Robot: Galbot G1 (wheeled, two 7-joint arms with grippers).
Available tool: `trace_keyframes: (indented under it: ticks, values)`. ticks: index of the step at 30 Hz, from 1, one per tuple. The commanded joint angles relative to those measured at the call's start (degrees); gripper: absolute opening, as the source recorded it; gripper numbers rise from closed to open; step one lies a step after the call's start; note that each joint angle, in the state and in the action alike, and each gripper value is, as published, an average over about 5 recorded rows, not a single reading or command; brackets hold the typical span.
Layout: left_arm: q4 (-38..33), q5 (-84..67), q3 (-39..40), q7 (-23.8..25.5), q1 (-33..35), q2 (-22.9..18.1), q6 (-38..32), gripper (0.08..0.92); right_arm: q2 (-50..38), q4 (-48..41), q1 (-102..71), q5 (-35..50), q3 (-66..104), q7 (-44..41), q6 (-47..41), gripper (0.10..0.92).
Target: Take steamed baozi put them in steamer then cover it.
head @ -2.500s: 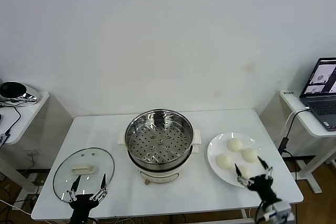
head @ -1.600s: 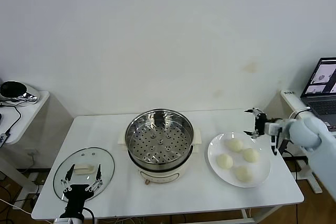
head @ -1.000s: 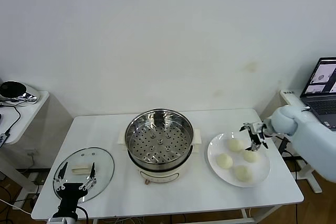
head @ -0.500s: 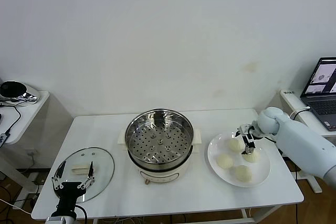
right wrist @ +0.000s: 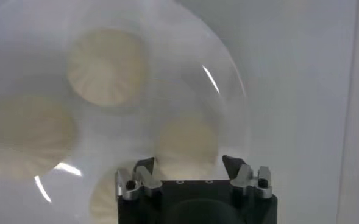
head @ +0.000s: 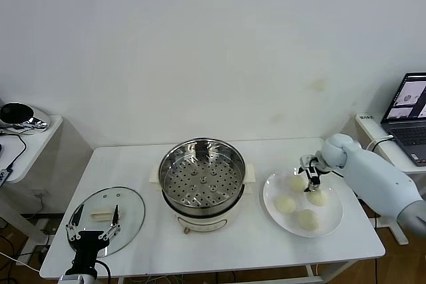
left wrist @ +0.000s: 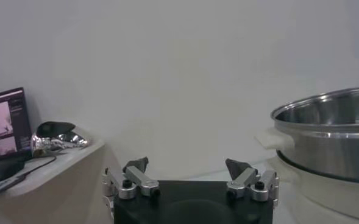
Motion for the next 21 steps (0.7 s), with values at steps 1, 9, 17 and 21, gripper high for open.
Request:
trace_keyframes:
  ticks: [1,9,17,21]
  values:
    - [-0.1,0.0,0.1,0.0,0.0,0.0,0.0,0.823,0.8,-1.3,0.1,-0.4,-0.3,-0.2,-0.1,0.543]
    - [-0.4,0.1,0.4,0.0,0.0,-0.1,0.1,0.823,0.1,0.2,0.9,1.3,-0.8,-0.2,-0.2,0.487]
    - [-0.2,-0.4,1.0,0.2,-0.3,0.5,0.3,0.823,-6.2,11.8,11.8,10.9,-7.7,-1.3,-1.4,0.495]
    - [-0.3,-3.6,1.5,0.7,-0.3,1.1,0.7,0.823,-8.7,17.3,21.5,19.1,-13.0,-1.7,-2.4,0.499]
